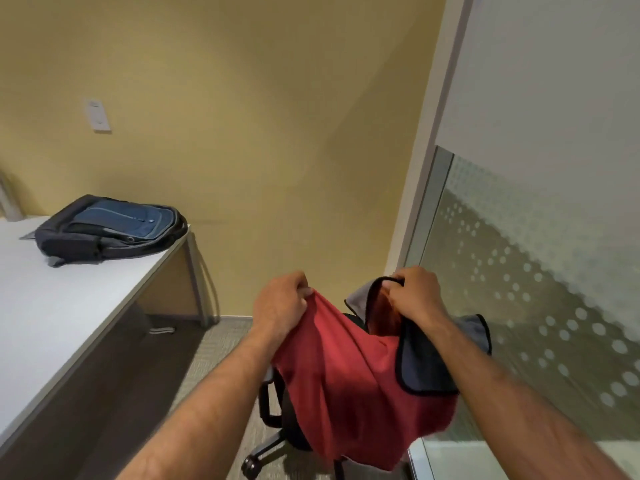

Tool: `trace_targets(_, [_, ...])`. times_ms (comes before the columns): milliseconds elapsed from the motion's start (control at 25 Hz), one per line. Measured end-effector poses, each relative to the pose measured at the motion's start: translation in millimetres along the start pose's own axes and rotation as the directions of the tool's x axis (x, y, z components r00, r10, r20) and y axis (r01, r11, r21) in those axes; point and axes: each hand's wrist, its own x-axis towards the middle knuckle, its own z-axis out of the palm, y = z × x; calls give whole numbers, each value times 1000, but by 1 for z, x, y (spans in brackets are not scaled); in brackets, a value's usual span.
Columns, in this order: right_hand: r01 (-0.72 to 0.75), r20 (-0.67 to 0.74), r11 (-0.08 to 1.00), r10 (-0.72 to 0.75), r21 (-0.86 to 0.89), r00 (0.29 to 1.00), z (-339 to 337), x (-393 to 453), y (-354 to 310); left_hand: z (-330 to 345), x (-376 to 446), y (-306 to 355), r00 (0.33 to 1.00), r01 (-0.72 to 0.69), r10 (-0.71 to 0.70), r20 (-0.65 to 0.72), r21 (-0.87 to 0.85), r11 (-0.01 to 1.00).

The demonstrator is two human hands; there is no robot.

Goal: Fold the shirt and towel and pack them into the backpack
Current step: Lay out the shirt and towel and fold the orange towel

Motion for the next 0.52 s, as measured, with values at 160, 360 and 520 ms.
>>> trace_targets(160, [91,-8,985,-91,149,996,0,15,-53,-45,11,0,994,-1,-4,-113,-49,999])
trace_targets(360, [209,-22,942,-211,263,977,8,33,-130,-108,25,-10,948,78,-119,-296,-146,986])
trace_targets(520, [283,-19,894,-295,348,955,24,37,-198,-165,41,-40,914,87,-139,-381,-150,985])
